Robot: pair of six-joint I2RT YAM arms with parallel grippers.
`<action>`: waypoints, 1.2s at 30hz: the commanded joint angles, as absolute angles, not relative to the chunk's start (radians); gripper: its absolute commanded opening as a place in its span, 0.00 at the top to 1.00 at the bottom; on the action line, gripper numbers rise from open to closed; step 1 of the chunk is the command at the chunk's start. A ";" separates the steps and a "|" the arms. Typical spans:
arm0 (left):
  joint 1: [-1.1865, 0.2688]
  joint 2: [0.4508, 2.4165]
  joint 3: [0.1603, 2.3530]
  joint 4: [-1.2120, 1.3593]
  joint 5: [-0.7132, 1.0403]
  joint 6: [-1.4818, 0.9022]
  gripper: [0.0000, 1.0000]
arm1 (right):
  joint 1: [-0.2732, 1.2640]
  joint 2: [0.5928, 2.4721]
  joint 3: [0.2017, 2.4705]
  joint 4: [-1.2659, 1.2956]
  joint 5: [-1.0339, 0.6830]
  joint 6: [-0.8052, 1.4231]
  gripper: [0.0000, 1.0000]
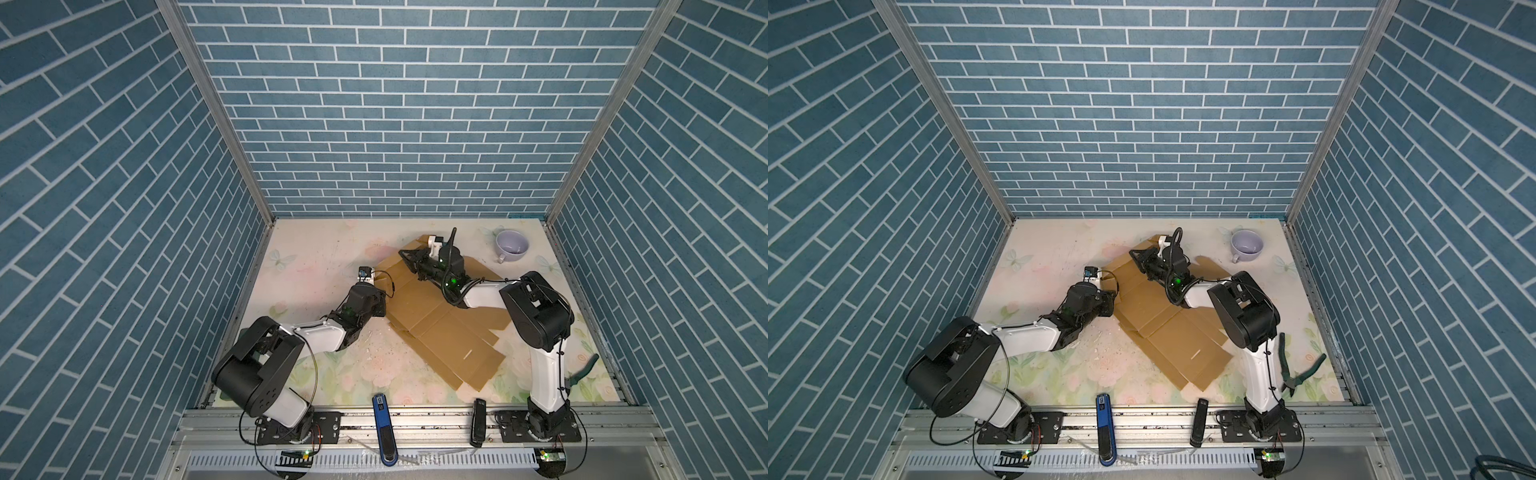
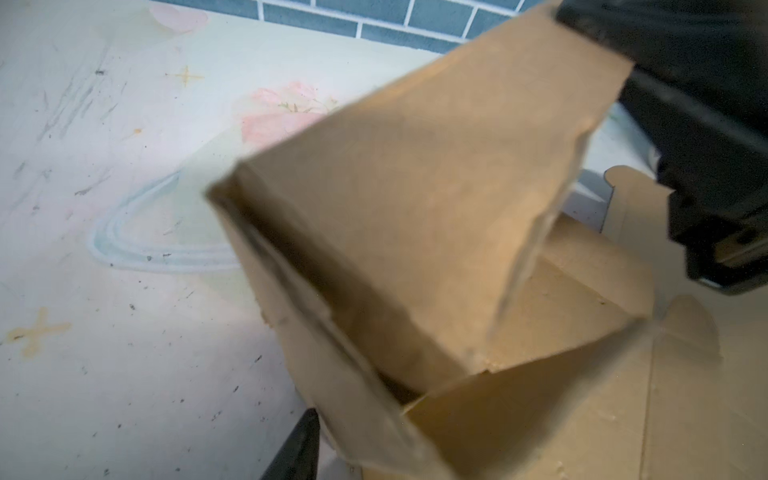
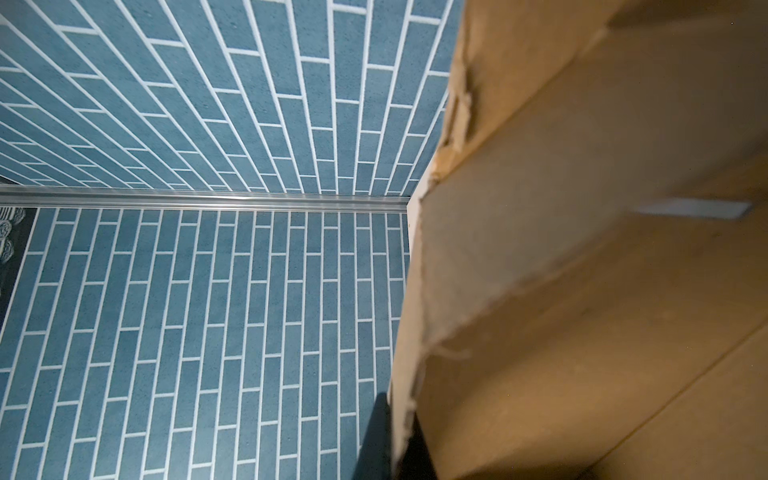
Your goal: Fold the paper box
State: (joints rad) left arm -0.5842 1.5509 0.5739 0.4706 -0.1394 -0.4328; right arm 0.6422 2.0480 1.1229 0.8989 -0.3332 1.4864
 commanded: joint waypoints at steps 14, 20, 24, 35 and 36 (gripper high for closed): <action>-0.632 1.661 0.685 0.495 -0.288 -0.458 0.62 | 0.646 2.023 1.066 0.894 -0.342 1.468 1.00; -0.646 1.678 0.723 0.469 -0.355 -0.460 0.64 | 0.647 2.024 1.058 0.903 -0.344 1.470 1.00; -0.650 1.691 0.746 0.454 -0.380 -0.467 0.67 | 0.647 2.028 1.058 0.910 -0.345 1.473 1.00; -0.658 1.729 0.799 0.400 -0.410 -0.473 0.81 | 0.647 2.029 1.048 0.923 -0.344 1.483 1.00; -0.658 1.731 0.801 0.398 -0.412 -0.473 0.82 | 0.647 2.029 1.049 0.924 -0.344 1.485 1.00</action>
